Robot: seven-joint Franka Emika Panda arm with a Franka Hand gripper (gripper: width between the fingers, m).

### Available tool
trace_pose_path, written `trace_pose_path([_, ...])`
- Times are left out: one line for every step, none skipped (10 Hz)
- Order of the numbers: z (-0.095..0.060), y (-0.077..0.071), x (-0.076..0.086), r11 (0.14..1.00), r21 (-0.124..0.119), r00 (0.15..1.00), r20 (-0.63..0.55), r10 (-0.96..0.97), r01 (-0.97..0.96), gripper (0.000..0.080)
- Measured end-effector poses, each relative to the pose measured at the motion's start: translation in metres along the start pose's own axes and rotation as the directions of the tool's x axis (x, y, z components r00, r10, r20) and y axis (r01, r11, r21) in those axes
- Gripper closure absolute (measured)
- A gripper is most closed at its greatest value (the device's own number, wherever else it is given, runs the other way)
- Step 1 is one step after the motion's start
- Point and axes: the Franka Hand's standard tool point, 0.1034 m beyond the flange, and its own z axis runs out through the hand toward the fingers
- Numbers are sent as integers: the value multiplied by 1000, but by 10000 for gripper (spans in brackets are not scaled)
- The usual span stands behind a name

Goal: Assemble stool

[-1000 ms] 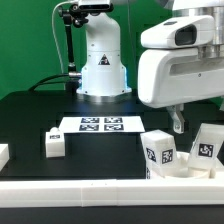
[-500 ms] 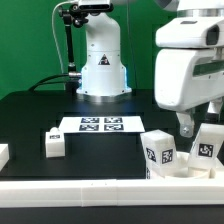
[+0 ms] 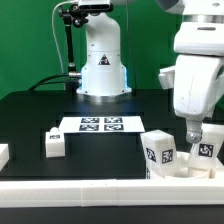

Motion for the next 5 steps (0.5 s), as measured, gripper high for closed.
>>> trace_pose_path([0, 0, -1, 1000, 0, 1000, 0, 7, -7, 150])
trace_pose_path([0, 1, -1, 1000, 0, 1000, 0, 8, -8, 263])
trace_pose_path([0, 1, -1, 1000, 0, 1000, 0, 9, -9, 263])
trace_pose_path([0, 1, -2, 1000, 0, 1000, 0, 9, -9, 446])
trace_pose_path([0, 1, -2, 1000, 0, 1000, 0, 10, -10, 462])
